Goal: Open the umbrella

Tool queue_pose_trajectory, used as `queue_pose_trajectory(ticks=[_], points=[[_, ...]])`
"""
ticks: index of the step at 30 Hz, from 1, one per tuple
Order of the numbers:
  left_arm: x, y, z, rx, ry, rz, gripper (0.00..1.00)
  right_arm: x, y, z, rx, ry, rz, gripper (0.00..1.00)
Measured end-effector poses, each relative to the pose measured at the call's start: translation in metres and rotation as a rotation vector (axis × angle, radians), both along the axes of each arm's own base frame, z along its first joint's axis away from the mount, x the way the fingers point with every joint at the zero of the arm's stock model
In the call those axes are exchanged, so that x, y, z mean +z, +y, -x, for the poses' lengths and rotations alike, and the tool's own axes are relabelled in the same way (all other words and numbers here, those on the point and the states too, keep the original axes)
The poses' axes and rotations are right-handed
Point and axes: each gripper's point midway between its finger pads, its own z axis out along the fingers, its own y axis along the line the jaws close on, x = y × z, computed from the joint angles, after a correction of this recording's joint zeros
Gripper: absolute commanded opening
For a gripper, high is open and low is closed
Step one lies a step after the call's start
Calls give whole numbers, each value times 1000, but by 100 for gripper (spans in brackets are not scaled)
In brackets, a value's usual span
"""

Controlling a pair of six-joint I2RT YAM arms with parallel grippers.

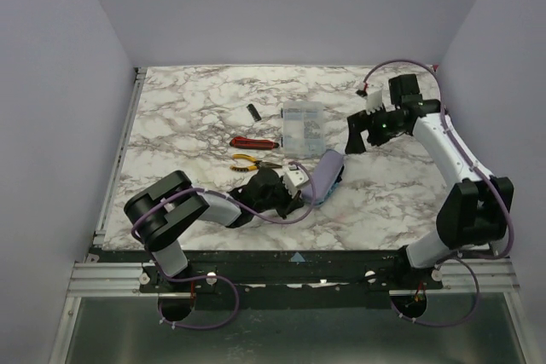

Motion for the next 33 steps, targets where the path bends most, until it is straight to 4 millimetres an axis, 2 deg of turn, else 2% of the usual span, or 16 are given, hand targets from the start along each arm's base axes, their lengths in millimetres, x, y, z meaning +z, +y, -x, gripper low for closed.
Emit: queue_pose_trajectory(ticks=[2,4,6,9,12,17,21,23,26,30,33], points=[[3,-6,1,3,10,3,0,-7,-8,-8,-156,133,-67,94],[7,-12,3,1,11,8,0,-24,-12,-4,-266,278,-125,93],[10,-19,7,-12,4,12,0,-43,-6,12,-326,420,-177,91],[11,-28,12,-30,1,4,0,-59,9,42,-369,583,-245,88],[7,-32,15,-39,8,-8,0,-65,21,59,-383,674,-286,87],[2,-32,16,-39,14,-22,0,-73,37,65,-382,713,-318,81],[1,-33,17,-41,15,-26,0,-89,44,65,-390,742,-316,60],[0,-33,17,-43,13,-27,0,-97,46,65,-394,757,-312,54],[0,-35,16,-44,15,-31,0,-99,48,64,-396,768,-323,40],[-1,-36,15,-47,13,-34,0,-98,50,62,-382,765,-336,1],[-2,-36,15,-46,12,-39,0,-98,52,62,-364,768,-345,0]])
